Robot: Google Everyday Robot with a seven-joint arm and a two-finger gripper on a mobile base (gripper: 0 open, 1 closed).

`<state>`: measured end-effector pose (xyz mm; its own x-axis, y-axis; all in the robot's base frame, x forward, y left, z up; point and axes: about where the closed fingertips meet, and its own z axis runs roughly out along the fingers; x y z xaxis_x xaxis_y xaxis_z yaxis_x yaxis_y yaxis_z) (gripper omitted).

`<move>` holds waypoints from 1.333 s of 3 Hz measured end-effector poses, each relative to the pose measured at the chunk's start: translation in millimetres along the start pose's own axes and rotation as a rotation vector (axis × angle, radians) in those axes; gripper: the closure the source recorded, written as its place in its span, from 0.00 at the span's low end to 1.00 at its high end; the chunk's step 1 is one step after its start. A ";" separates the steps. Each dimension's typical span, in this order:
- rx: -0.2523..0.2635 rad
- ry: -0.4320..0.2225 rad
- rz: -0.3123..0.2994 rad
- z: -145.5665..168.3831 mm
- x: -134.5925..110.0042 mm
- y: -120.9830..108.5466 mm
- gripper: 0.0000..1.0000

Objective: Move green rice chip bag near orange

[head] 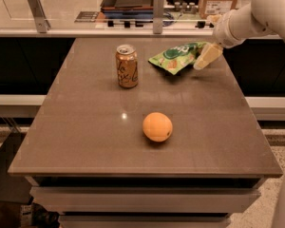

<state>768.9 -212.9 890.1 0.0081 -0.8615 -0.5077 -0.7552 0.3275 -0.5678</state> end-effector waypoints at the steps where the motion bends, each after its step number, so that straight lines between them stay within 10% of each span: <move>1: -0.033 0.019 0.013 23.1 -3.7 2.6 0.00; 2: -0.075 0.035 0.015 44.7 -5.5 10.3 0.00; 4: -0.113 0.051 0.000 57.7 -6.9 14.9 0.41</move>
Offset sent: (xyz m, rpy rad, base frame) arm 0.0310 0.0341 -0.0444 -0.0317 0.1210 0.0131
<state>795.4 -179.7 847.7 -0.0230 -0.8812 -0.4722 -0.8245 0.2838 -0.4895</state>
